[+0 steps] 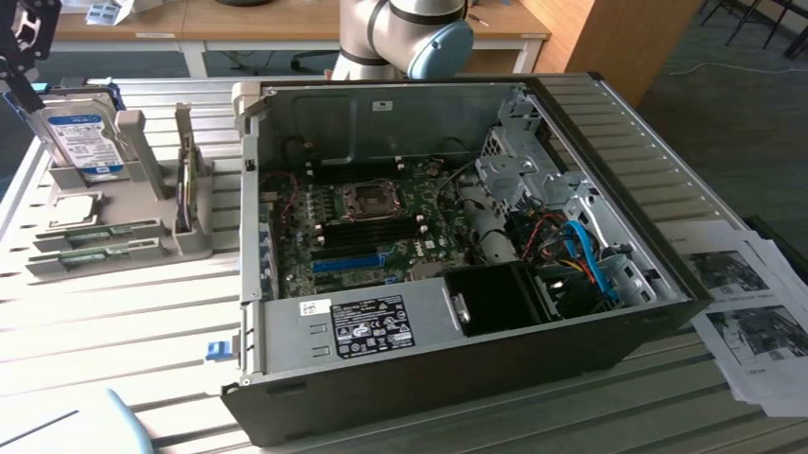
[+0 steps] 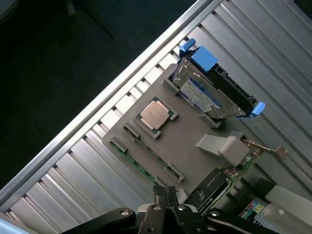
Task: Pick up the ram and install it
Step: 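Pick up the ram and move it above insertion slot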
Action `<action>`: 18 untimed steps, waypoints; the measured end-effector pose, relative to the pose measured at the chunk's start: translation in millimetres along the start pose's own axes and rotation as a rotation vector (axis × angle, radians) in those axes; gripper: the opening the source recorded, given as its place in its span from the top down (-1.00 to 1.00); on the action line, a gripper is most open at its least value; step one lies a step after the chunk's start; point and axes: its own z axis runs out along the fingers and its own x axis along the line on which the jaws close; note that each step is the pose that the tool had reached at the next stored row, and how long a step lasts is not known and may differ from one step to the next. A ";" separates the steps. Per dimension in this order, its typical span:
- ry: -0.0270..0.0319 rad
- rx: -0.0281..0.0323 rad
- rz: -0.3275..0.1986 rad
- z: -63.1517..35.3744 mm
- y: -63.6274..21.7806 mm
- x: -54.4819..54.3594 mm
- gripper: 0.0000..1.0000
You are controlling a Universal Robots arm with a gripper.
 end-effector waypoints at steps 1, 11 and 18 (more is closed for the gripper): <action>0.0006 -0.0003 -0.013 0.0 0.0 0.0 0.81; 0.0068 -0.0035 -0.152 0.2 0.0 0.0 0.81; 0.0115 -0.0059 -0.255 0.4 0.0 0.0 0.81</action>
